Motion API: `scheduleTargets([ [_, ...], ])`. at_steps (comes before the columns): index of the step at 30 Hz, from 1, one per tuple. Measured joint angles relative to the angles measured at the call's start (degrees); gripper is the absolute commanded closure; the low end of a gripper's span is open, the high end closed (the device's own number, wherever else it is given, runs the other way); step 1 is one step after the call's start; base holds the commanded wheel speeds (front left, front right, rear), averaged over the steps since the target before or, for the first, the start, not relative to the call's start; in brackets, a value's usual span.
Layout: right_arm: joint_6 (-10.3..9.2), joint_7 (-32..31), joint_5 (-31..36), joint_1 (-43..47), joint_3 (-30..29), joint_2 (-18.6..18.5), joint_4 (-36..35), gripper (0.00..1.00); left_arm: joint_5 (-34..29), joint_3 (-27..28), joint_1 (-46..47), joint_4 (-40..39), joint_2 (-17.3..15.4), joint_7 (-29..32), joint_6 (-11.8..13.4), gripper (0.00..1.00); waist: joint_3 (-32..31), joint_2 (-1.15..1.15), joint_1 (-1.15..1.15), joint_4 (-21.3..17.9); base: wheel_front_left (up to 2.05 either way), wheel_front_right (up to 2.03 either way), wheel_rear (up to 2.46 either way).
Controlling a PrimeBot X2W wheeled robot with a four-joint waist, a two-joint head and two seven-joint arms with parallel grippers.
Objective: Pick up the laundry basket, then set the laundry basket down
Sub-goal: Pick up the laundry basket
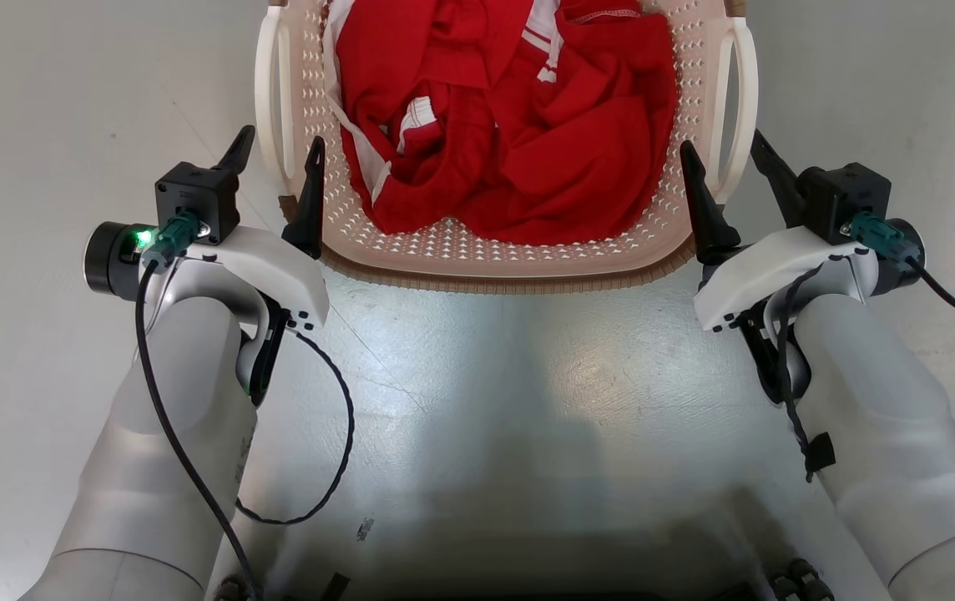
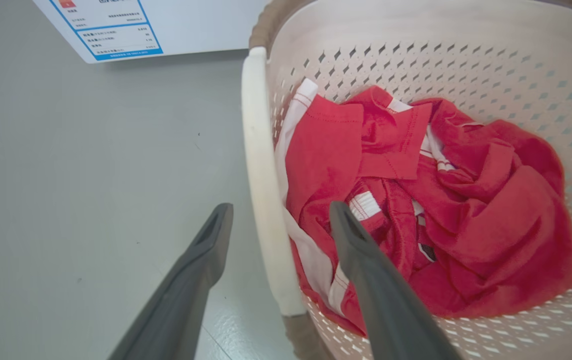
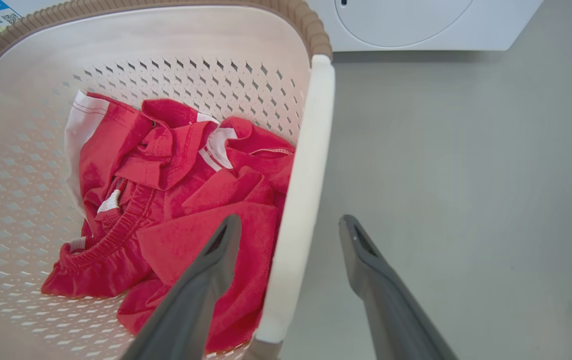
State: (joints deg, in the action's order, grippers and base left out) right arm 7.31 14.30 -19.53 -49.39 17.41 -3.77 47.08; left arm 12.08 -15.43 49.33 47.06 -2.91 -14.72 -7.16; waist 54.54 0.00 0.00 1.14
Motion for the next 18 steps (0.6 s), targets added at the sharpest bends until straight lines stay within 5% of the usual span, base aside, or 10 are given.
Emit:
scheduleTargets([
  [18,0.00,0.00,-3.22,-1.16,2.10,-0.02,0.56,0.00,0.64,-1.44,0.93,0.73,0.15,0.00,0.00,0.00,1.00,0.00,0.00,-0.09,0.00,0.00,0.00],
])
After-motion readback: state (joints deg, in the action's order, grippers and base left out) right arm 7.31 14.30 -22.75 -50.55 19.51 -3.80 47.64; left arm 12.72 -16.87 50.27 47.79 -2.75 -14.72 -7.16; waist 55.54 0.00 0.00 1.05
